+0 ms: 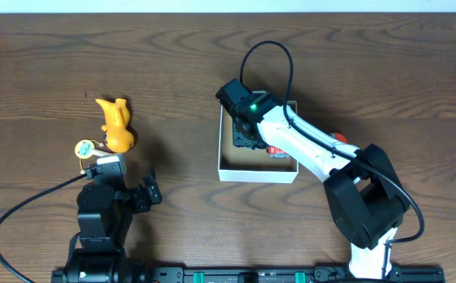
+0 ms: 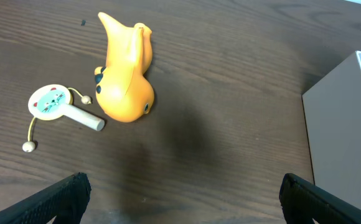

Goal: Pack container
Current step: 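Lower the dump truck into the box beside the fire truck, release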

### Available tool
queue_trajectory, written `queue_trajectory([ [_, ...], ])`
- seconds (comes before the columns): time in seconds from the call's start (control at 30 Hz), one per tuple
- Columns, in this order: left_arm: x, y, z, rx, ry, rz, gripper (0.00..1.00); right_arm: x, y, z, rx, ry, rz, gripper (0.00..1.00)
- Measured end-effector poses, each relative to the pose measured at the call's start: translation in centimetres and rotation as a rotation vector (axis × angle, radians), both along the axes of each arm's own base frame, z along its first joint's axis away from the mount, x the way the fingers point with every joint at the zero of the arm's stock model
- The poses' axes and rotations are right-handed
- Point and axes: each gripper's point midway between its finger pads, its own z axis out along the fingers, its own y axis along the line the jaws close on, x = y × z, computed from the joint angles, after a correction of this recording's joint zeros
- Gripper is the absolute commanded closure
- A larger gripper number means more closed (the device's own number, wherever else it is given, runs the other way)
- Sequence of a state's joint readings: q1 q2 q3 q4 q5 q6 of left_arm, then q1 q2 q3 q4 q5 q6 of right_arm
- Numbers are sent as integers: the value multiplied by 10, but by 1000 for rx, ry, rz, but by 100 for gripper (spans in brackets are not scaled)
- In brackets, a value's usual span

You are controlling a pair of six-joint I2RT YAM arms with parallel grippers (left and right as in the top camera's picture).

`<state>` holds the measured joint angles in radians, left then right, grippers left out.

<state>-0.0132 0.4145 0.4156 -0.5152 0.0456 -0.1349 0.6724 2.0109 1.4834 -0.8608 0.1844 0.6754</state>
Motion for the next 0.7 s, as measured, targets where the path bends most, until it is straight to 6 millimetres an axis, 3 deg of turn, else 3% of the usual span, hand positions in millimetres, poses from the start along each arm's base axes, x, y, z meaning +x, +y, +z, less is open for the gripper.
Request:
queue_trajectory([
  [0.33,0,0,0,0,0,0,2,2,2,0,4,-6,8,27],
  [0.7,0,0,0,0,0,0,2,2,1,0,3,-5,10,26],
])
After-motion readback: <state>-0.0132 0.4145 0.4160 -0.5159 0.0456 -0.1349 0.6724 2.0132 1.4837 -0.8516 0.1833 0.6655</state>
